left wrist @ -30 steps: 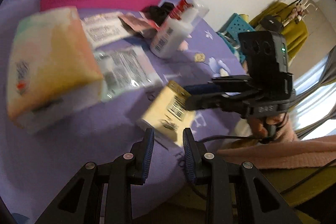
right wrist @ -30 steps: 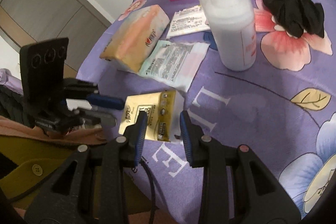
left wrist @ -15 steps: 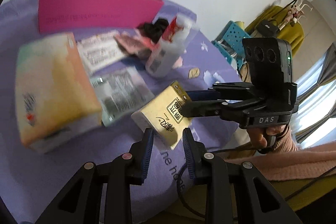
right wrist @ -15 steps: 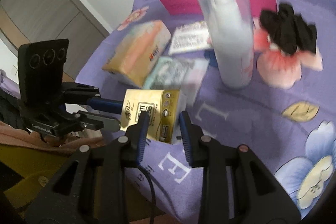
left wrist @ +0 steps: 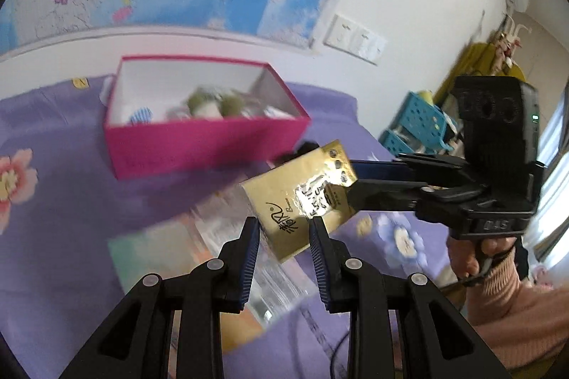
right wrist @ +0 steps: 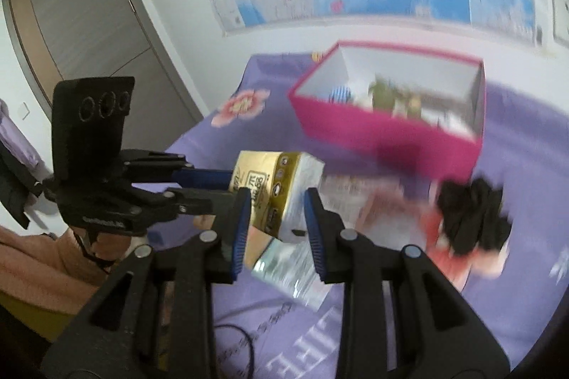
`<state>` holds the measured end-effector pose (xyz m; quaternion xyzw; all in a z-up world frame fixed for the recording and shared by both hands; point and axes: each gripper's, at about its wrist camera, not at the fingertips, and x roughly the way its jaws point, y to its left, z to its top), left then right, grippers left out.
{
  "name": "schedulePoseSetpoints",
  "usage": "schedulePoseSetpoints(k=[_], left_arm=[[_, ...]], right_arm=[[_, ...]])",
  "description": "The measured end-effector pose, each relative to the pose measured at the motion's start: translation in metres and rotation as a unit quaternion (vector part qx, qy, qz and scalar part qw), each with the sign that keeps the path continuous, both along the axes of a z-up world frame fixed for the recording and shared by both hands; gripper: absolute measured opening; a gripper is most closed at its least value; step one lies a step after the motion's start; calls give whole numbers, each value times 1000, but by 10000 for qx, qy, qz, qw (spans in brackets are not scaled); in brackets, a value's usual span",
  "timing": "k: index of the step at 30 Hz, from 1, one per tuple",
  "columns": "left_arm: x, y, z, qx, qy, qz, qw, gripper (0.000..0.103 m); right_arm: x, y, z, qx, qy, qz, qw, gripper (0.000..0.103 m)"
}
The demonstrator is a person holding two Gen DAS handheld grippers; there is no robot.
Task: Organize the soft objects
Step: 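Carry the gold pack into the pink box and release it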
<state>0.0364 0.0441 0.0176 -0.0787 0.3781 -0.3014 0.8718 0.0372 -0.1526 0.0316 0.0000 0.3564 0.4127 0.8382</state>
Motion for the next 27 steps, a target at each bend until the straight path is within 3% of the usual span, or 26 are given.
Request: schedulePoseSetpoints(k=[5, 14, 27], left_arm=[[37, 13, 12, -87, -59, 228, 9997, 28], [107, 33, 20, -197, 131, 632, 9977, 28], [198, 49, -7, -137, 642, 1132, 9914, 28]], right_arm=[[34, 17, 21, -103, -181, -31, 9998, 34], [110, 43, 39, -148, 109, -165, 9997, 34], [212, 69, 10, -370, 926, -509, 9937, 34]])
